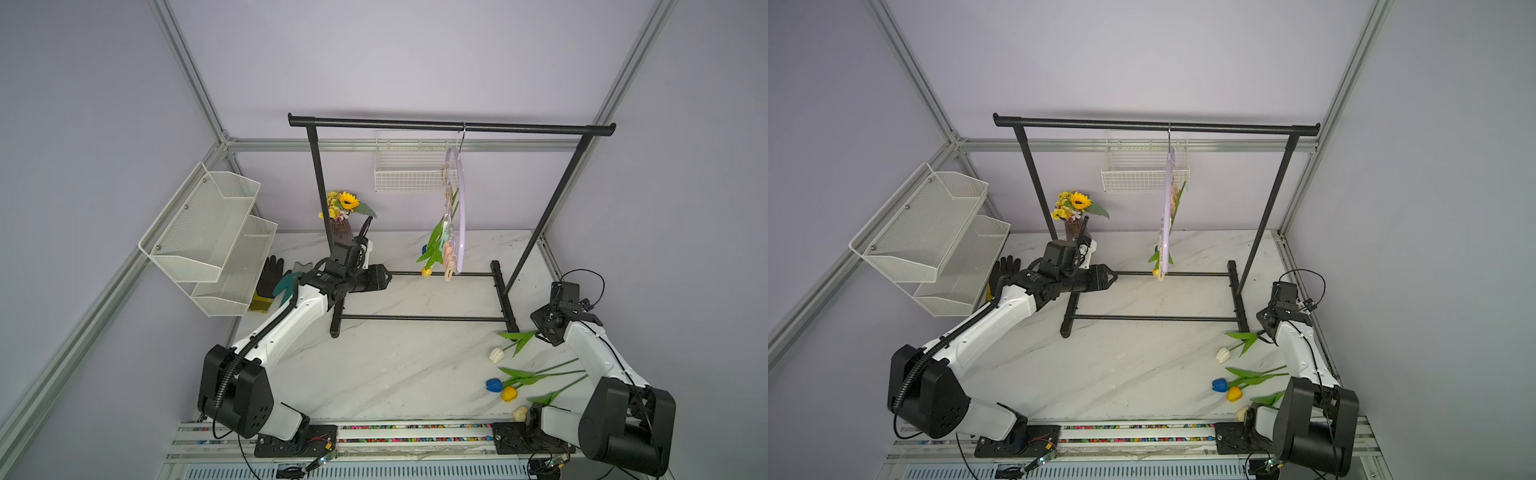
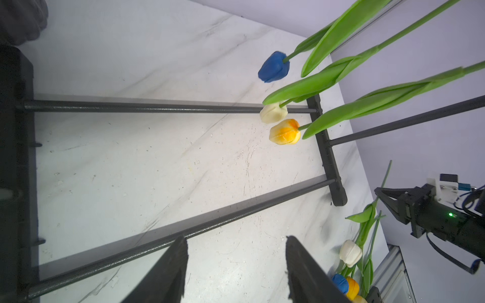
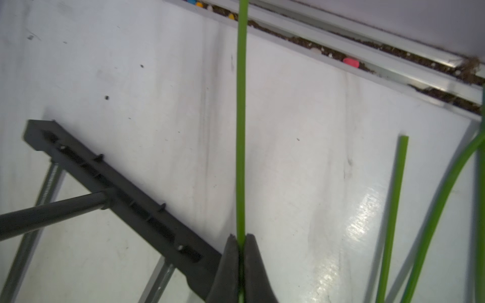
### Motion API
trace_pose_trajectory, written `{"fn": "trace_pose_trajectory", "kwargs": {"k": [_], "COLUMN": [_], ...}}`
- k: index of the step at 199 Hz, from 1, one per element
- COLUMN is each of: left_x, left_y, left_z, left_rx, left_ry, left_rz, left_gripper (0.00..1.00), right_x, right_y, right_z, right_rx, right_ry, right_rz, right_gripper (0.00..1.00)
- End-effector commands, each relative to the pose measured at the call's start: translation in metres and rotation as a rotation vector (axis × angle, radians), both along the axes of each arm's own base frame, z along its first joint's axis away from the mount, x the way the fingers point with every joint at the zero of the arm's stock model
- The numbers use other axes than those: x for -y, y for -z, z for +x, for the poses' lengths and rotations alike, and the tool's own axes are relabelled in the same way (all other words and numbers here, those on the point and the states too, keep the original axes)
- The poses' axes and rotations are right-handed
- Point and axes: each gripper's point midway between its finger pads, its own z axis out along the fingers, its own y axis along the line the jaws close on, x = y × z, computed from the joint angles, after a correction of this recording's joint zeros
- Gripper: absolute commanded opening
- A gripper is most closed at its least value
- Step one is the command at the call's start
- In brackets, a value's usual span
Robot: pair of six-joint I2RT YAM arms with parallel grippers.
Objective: Dry the flowers on a clothes hanger
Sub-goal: Pick up the flower at the center of the board.
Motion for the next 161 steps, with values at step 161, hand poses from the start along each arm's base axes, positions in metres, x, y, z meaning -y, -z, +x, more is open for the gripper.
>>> {"fn": "trace_pose_trajectory", "kwargs": {"k": [161], "left_x": [0.01], "left_y": [-0.152], "left_z": [0.003], "left_rx": [0.536], "left_ry": [0.143], "left_rz": [-0.214], "left_gripper": [0.61], "right_x": [-0.165], "right_y": [-0.331], "right_z": [-0.003], "right_rx": [1.233], "right_ry": [-1.113], "right_rz": [-0.195], "right_gripper": [0.0]}}
